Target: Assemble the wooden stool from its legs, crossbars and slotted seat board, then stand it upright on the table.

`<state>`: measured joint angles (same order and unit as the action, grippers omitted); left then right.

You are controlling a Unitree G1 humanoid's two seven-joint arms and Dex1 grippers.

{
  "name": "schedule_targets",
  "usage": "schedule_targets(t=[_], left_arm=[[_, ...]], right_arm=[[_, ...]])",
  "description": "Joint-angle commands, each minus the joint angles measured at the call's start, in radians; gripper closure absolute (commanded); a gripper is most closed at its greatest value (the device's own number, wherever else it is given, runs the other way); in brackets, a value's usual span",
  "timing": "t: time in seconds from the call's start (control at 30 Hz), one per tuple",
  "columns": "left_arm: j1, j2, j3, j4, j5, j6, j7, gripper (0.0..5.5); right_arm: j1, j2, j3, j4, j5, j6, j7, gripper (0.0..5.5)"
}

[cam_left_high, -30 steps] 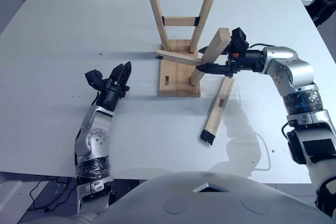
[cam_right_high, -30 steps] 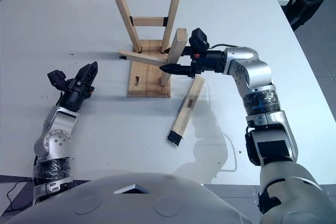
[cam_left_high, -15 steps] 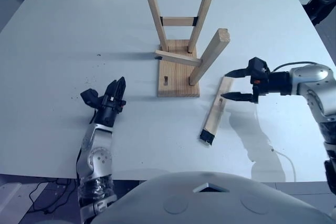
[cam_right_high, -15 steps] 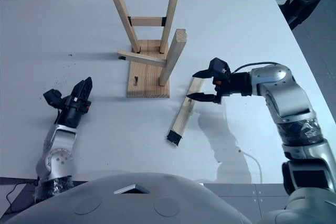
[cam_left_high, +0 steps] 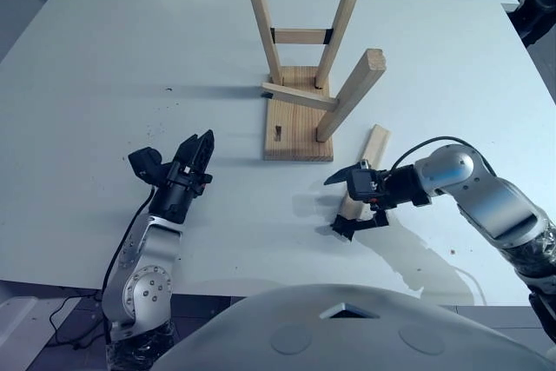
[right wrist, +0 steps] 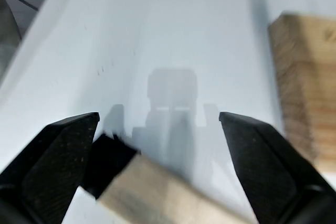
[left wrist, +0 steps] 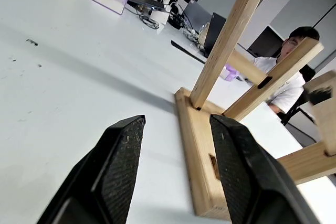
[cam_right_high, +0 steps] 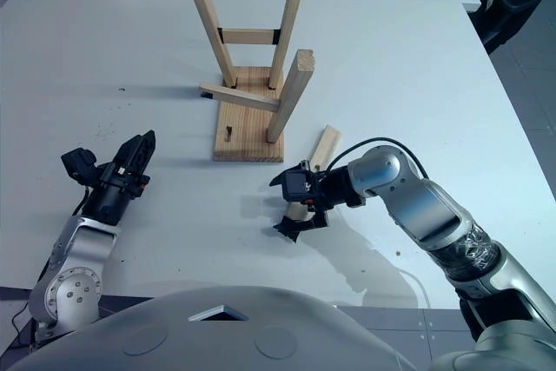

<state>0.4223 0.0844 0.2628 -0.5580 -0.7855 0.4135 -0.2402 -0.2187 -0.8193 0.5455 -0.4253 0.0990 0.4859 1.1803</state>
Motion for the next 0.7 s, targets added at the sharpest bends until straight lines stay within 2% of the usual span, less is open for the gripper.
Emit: schedule_targets(t=[0.03, 0.27, 0.5, 0.6, 0.7], left_arm=[[0.049, -0.053, -0.009, 0.009, 0.025, -0.054, 0.022, 3.22], [0.068, -0.145, -0.067, 0.014, 0.074, -0.148, 0.043, 3.22], [0.095, -0.205, -0.107, 0.029, 0.1, -0.228, 0.047, 3.22], [0.092, -0.222, -0.121, 0.056, 0.111, -0.262, 0.042, 3.22], [0.066, -0.219, -0.127, 0.079, 0.11, -0.28, 0.04, 3.22]], right_arm=[[-0.05, -0.025, 0.078, 0.067, -0.105, -0.112, 0.058, 1.31], [-0.118, -0.078, 0.057, 0.154, -0.142, -0.233, 0.161, 1.31], [-0.153, -0.16, -0.05, 0.29, -0.124, -0.377, 0.223, 1.31], [-0.196, -0.158, -0.089, 0.415, -0.131, -0.509, 0.232, 1.31], [-0.215, -0.157, -0.151, 0.466, -0.093, -0.522, 0.236, 1.31]])
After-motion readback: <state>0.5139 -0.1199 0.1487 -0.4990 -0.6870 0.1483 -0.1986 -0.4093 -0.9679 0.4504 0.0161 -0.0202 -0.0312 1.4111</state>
